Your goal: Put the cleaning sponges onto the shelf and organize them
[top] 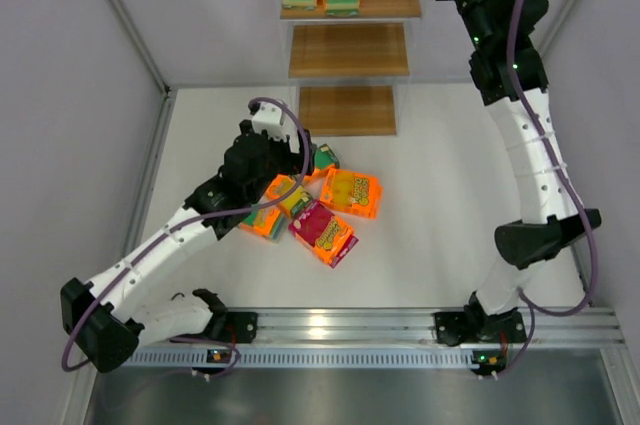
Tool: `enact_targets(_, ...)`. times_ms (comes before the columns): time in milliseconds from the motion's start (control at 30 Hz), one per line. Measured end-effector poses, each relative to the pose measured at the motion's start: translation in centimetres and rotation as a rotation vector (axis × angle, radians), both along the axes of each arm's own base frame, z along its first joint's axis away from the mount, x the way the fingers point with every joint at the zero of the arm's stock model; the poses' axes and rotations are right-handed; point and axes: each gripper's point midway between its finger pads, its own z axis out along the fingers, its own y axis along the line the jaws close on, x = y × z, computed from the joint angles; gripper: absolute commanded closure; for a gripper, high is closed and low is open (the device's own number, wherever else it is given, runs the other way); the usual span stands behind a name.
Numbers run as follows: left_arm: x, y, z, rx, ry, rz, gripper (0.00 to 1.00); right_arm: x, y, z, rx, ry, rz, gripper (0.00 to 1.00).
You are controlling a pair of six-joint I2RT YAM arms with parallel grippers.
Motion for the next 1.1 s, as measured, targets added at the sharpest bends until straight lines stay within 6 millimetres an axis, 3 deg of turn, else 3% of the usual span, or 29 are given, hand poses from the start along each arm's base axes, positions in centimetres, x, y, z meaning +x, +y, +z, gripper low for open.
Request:
enact_targets(67, 0.0, 0.2, -0.6, 0.009, 0.008, 0.012, 0.02, 1.1, 1.1, 0.9, -0.020, -0.061, -0.056, 0.54)
enact_targets(167, 0.1, 0.8, -2.0, 0.033, 0.027, 0.038, 0.02, 2.7, 2.8, 0.7, -0.054, -0.105, -0.141, 0.54)
enact_targets(333, -0.1, 1.6, -4.1, 0.071, 0.059, 0.063, 0.02, 6.3, 4.6, -1.9, -0.115, -0.110, -0.266, 0.54)
enact_targets(567, -0.3, 2.4, -3.5, 0.068, 0.042, 0.091, 0.02, 10.0, 4.7, -5.7, -0.183, -0.085, -0.375, 0.58)
enact_targets(1100, -0.4, 3.2, -4.8, 0.089, 0.060, 0.116, 0.02, 11.8, 5.0, -7.4, -0.241, -0.103, -0.442, 0.54)
